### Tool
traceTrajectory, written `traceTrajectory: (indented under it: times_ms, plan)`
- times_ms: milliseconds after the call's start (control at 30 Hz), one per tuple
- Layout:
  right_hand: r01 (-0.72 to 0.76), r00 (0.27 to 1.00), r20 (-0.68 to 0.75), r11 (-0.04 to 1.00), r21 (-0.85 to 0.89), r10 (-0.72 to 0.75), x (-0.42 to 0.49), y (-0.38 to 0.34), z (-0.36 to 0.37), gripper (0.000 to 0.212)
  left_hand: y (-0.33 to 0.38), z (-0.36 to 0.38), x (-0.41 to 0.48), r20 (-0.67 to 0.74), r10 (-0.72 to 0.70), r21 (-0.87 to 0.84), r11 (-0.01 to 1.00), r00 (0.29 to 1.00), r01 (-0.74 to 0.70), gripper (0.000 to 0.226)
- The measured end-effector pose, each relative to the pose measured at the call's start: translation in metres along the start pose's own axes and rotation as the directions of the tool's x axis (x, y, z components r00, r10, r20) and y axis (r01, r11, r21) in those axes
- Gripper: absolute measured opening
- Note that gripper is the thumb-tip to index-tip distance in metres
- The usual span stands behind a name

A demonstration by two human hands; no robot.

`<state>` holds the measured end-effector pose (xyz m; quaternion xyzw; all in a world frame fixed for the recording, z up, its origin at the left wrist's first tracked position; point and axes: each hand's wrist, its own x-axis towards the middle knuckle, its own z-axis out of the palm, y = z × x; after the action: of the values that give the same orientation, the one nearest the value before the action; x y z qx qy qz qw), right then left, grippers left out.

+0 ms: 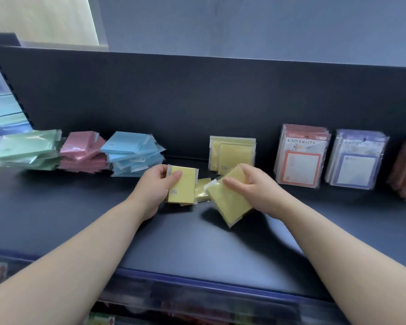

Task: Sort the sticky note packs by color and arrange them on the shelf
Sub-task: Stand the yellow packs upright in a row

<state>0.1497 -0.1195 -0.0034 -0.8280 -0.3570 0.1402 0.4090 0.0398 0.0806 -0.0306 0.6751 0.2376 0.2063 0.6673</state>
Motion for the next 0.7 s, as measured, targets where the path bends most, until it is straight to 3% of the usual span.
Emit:
traceTrajectory:
  times_ms: [67, 133, 333, 400, 533, 700]
  plan:
    - [-0.108, 0.99, -0.049, 0.931, 0.35, 0.133, 0.005, 0.007, -0.001, 0.017, -0.001, -0.001, 0.0, 0.007, 0.0, -0.004, 1.0, 1.0, 0.0, 0.005]
    - [-0.177, 0.971, -0.031, 0.796, 0.579, 0.239, 0.008, 0.01, 0.0, 0.029, -0.001, -0.001, 0.0, 0.012, 0.002, -0.014, 1.0, 1.0, -0.002, 0.005]
    - [-0.127, 0.941, -0.073, 0.543, 0.83, 0.331, 0.018, 0.014, -0.003, 0.015, -0.003, -0.003, 0.001, 0.025, -0.009, -0.023, 1.0, 1.0, 0.01, 0.01]
    - [-0.101, 0.937, -0.109, 0.556, 0.825, 0.332, 0.022, 0.019, -0.006, 0.017, -0.003, -0.003, 0.0, 0.032, -0.007, -0.006, 1.0, 0.999, 0.007, 0.014]
    - [-0.205, 0.941, -0.068, 0.717, 0.666, 0.332, 0.026, 0.034, -0.007, 0.03, -0.003, -0.003, 0.0, 0.029, -0.001, -0.009, 1.0, 1.0, 0.001, 0.015]
    - [-0.15, 0.942, -0.106, 0.684, 0.714, 0.318, 0.029, 0.043, -0.008, 0.016, -0.002, -0.002, -0.002, 0.029, 0.006, 0.004, 1.0, 1.0, -0.006, 0.011]
